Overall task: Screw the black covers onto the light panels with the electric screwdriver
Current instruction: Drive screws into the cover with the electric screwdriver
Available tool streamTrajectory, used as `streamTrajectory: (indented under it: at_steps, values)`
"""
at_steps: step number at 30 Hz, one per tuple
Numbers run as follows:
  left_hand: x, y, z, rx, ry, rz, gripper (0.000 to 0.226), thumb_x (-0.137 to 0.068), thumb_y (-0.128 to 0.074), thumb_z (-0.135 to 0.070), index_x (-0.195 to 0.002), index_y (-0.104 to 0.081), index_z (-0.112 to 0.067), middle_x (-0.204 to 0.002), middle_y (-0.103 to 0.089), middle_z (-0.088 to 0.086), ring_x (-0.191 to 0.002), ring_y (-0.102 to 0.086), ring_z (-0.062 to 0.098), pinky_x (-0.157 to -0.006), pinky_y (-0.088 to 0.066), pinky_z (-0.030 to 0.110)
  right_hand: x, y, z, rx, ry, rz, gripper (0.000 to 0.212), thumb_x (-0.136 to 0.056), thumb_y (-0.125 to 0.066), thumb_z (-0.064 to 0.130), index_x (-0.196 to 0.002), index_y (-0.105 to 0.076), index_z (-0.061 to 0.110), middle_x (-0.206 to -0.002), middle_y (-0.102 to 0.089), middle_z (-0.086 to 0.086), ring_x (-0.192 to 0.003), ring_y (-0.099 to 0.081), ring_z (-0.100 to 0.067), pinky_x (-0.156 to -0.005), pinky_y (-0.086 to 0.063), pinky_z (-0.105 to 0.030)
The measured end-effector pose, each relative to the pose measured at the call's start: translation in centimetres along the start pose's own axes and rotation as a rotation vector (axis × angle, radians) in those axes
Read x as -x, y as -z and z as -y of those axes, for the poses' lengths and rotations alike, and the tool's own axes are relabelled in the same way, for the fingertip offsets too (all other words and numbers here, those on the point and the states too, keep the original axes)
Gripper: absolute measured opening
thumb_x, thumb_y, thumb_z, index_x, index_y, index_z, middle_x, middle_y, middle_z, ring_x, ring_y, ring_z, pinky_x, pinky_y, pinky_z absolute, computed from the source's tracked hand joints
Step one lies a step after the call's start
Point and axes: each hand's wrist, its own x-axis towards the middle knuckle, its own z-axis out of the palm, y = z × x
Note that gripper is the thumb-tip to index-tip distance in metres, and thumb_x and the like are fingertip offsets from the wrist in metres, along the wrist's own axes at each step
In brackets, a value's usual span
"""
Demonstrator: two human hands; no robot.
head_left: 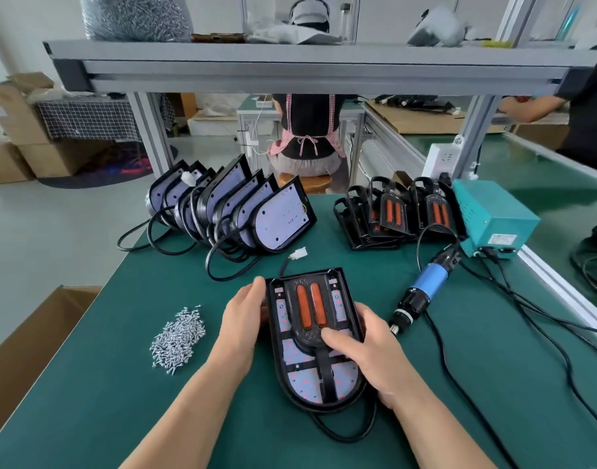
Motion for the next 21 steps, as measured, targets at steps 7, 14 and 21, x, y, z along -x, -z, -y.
streamTrajectory:
  at_steps: [7, 14, 21]
  values:
    - [-2.5, -1.1, -1.9, 0.191, 0.043, 0.165, 0.033, -0.091, -0.048, 0.004, -0.078, -0.076, -0.009, -0.082, -0.073, 0.010, -0.072, -0.067, 0.023, -0.071, -0.058, 0.034, 0.0, 0.2, -0.4, -0.154, 0.063, 0.010, 0.049, -0.075, -0.079, 0.020, -0.121, -0.062, 0.020, -0.110, -0.077, -0.003, -0.098, -0.074, -0.020, -0.078, -0.057, -0.025]
    - [-2.9, 0.2, -1.6, -0.364, -0.139, 0.265, 0.032, -0.087, -0.051, 0.011, -0.084, -0.077, -0.008, -0.086, -0.078, 0.005, -0.074, -0.069, 0.014, -0.072, -0.058, 0.033, -0.8, 0.2, -0.3, -0.217, 0.142, 0.000, 0.052, -0.077, -0.078, 0.013, -0.127, -0.060, 0.015, -0.115, -0.075, -0.008, -0.105, -0.072, -0.022, -0.086, -0.057, -0.028]
    - [-2.8, 0.5, -1.3, -0.410, -0.147, 0.312, 0.033, -0.088, -0.050, 0.008, -0.089, -0.077, -0.013, -0.092, -0.078, -0.001, -0.088, -0.072, 0.010, -0.085, -0.056, 0.034, -1.2, 0.1, -0.8, -0.120, 0.124, 0.009, 0.053, -0.078, -0.078, 0.024, -0.128, -0.060, 0.020, -0.118, -0.075, -0.001, -0.109, -0.071, -0.020, -0.091, -0.056, -0.030]
